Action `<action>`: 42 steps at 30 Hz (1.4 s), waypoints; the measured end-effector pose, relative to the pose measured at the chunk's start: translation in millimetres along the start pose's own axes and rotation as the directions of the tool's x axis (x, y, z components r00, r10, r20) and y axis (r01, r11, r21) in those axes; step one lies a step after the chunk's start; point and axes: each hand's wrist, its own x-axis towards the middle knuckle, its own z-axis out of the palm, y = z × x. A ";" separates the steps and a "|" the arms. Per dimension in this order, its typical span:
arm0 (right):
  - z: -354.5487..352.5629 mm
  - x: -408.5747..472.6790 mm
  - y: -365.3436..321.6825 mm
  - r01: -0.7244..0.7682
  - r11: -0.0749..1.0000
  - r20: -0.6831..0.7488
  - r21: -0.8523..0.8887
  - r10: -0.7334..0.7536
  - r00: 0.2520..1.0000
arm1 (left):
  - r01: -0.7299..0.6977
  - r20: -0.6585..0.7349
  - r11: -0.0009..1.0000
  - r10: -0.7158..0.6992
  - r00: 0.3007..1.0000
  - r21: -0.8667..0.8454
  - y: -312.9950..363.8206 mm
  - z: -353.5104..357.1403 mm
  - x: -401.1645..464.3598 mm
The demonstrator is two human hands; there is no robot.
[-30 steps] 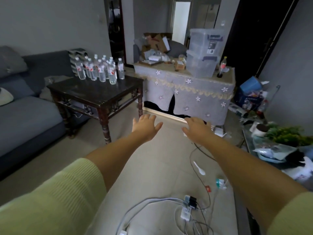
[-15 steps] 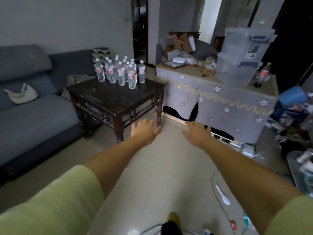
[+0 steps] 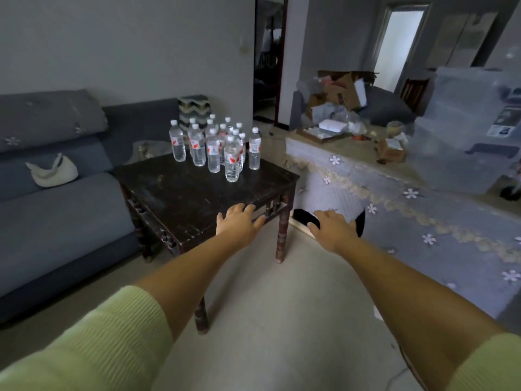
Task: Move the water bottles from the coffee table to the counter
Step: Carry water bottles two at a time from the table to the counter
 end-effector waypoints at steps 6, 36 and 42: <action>6.0 90.4 -7.1 0.055 0.998 0.044 -0.022 -0.054 0.998 | 0.053 0.033 0.999 -0.052 0.998 -0.006 -6.2 16.8 79.1; 51.8 608.5 -52.2 0.191 0.979 0.200 0.077 -0.203 0.959 | 0.506 0.038 0.784 -0.529 0.847 -0.361 -123.5 67.0 508.0; 66.1 713.2 -49.3 0.253 0.941 0.235 0.223 -0.304 0.923 | 0.593 -0.002 0.568 -0.723 0.691 -0.570 -126.4 93.4 558.3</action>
